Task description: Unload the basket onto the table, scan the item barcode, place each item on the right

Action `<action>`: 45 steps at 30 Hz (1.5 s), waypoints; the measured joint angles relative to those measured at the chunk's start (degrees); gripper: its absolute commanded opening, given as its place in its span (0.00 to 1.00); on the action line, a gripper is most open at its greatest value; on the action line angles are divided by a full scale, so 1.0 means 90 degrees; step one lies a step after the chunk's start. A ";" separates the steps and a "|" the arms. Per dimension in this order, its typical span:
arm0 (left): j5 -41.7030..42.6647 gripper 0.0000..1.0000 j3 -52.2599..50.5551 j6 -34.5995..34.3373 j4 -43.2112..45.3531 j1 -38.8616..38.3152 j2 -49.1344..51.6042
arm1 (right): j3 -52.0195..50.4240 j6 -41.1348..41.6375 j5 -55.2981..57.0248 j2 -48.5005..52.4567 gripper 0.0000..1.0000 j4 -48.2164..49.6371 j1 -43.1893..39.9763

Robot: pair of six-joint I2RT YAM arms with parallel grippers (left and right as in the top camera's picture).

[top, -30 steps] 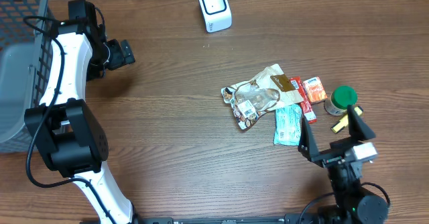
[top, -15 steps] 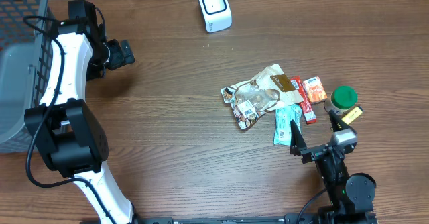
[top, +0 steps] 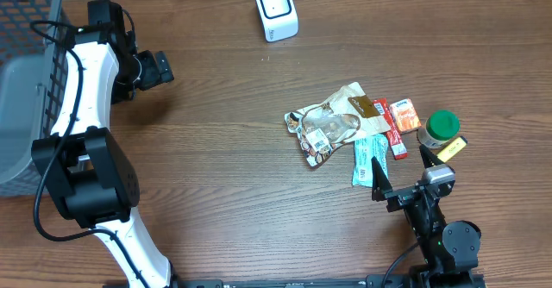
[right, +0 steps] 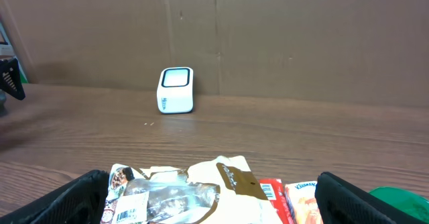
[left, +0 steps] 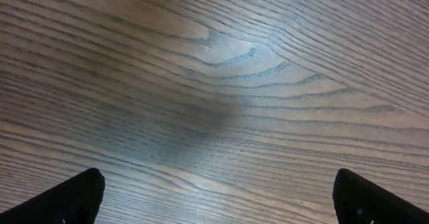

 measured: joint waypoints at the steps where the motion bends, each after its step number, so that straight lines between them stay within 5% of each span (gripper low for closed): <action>1: 0.0000 1.00 -0.0002 -0.0002 0.0000 0.0000 0.0000 | 0.0000 0.0000 0.0000 0.0000 1.00 -0.0002 0.0000; 35: 0.0000 1.00 -0.0002 -0.0002 0.0000 0.0000 -0.0034 | 0.0000 -0.0002 0.0000 0.0000 1.00 -0.0002 0.0000; 45: 0.0002 1.00 -0.0002 -0.0002 0.0017 -0.0129 -0.2458 | 0.0000 0.0000 0.0000 0.0000 1.00 -0.0002 0.0000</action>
